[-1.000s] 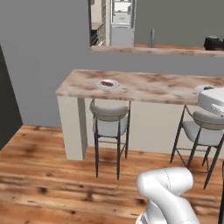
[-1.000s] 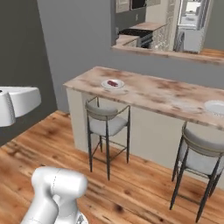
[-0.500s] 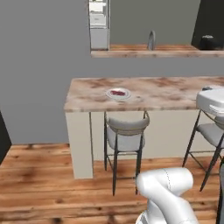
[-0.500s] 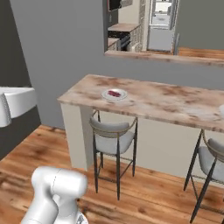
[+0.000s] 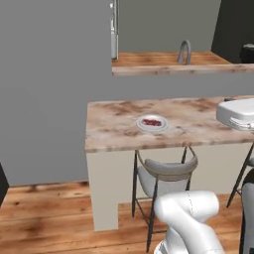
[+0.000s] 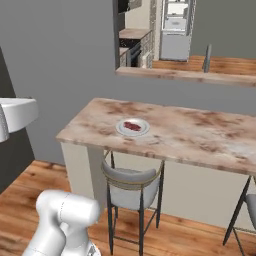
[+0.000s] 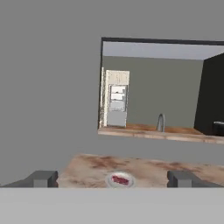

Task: Transport the steak and garlic to the fridge. Place the steak on the rack containing meat and place the garlic on the rack containing the vegetable, ensuring meats and vegetables are on different racks.

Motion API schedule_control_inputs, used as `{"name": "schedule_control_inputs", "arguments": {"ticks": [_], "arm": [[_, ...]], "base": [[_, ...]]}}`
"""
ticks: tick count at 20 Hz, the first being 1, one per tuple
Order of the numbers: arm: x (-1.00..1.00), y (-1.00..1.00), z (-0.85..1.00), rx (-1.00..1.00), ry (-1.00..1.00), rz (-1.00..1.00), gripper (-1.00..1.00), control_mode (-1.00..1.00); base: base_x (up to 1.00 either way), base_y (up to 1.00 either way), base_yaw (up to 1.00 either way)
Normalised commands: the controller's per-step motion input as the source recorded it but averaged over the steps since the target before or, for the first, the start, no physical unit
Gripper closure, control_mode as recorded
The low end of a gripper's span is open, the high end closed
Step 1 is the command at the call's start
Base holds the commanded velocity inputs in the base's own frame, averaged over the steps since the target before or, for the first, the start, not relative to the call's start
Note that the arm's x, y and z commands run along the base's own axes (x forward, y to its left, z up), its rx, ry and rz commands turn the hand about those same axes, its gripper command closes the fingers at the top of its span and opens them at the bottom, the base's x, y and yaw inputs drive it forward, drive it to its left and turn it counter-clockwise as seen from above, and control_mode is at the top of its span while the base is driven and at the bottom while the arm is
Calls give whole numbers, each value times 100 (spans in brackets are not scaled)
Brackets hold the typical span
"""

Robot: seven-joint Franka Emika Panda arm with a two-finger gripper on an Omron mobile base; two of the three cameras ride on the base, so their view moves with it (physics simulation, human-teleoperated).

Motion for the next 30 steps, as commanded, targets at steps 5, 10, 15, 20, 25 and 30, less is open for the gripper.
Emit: {"name": "schedule_control_inputs", "arguments": {"ticks": [5,10,15,20,25,30], "arm": [[0,0,0,0,0,0,-100,100],[0,0,0,0,0,0,-100,100],[0,0,0,0,0,0,-100,100],[0,0,0,0,0,0,-100,100],[0,0,0,0,0,0,-100,100],[0,0,0,0,0,0,-100,100]], "base": [[60,0,0],[100,0,0],[100,0,0],[100,0,0],[100,0,-10],[96,2,-20]]}}
